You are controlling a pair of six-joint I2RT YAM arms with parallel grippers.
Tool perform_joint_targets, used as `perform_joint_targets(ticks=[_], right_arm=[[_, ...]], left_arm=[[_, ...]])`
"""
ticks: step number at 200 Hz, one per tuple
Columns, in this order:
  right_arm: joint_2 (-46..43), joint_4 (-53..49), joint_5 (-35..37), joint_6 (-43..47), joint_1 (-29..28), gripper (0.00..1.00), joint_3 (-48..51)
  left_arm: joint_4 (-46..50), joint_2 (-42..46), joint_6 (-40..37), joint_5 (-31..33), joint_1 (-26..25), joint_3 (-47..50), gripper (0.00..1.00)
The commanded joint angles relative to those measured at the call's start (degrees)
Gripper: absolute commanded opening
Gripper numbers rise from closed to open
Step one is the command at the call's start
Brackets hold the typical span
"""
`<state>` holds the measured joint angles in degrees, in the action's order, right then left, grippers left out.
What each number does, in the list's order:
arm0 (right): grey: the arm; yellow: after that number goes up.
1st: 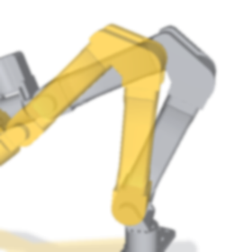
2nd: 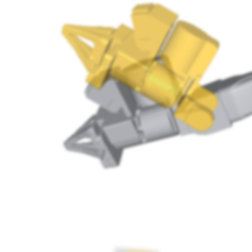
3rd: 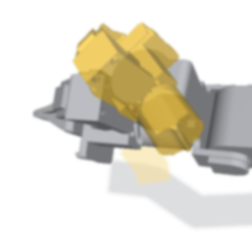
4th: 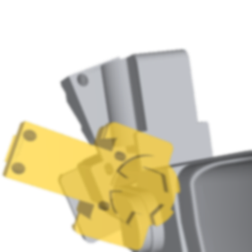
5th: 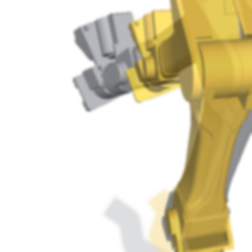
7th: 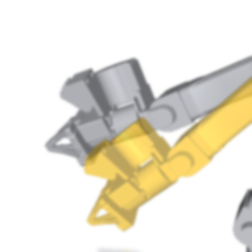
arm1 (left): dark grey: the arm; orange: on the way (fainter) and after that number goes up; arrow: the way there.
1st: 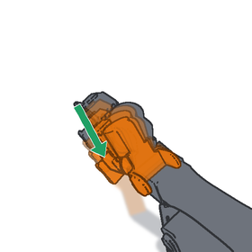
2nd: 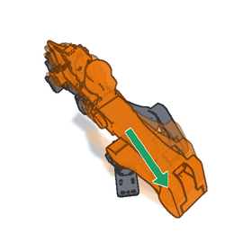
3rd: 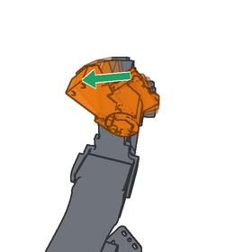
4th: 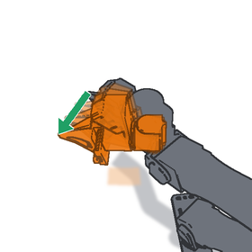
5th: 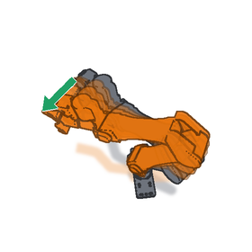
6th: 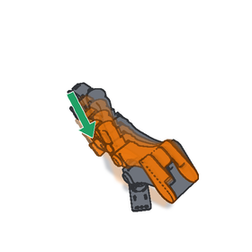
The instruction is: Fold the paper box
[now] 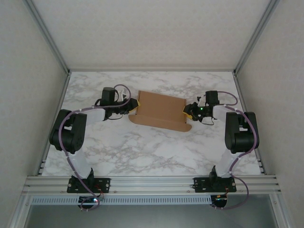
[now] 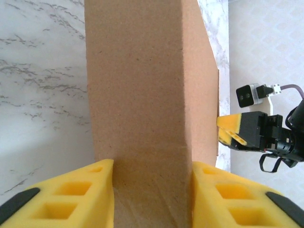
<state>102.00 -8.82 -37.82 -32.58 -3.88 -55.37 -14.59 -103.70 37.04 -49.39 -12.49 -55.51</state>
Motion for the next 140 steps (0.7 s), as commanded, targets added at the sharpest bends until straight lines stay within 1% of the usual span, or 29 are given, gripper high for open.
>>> perform_joint_targets(ticks=[1,20,34,55,73,102,122,131,140], right_arm=[[-0.7,-4.6,2.2,0.4,-1.3,0.49,1.6],[-3.0,-5.2,4.3,0.3,-1.3,0.62,1.8],[-5.6,-5.7,6.6,-0.2,-1.3,0.68,1.9],[-9.4,-6.7,10.3,-1.3,-0.8,0.76,2.3],[-11.0,-5.5,9.3,-2.8,0.6,0.86,3.1],[-10.0,-4.4,5.5,-3.8,2.4,0.88,2.8],[-7.3,-3.8,0.7,-3.8,3.1,0.9,1.6],[-6.5,-4.4,0.7,-3.9,3.3,0.9,1.2],[-6.6,-4.9,2.4,-3.8,3.4,0.9,1.4]], left_arm=[[3.4,2.9,-1.8,-2.7,-3.3,-2.4,0.36],[6.1,3.6,-2.5,-1.9,-3.3,-4.0,0.36],[7.4,3.8,-2.8,-1.5,-3.2,-4.9,0.36],[6.3,3.4,-1.3,-2.6,-2.6,-4.8,0.36],[2.8,2.8,1.4,-5.1,-1.3,-3.3,0.36],[-0.6,0.6,4.0,-7.8,0.8,-1.4,0.36],[-1.6,-1.2,4.5,-8.9,1.2,-1.1,0.36],[-1.3,-1.9,4.2,-8.8,1.1,-1.1,0.36],[-0.2,-2.5,3.4,-8.3,1.2,-1.3,0.36]])
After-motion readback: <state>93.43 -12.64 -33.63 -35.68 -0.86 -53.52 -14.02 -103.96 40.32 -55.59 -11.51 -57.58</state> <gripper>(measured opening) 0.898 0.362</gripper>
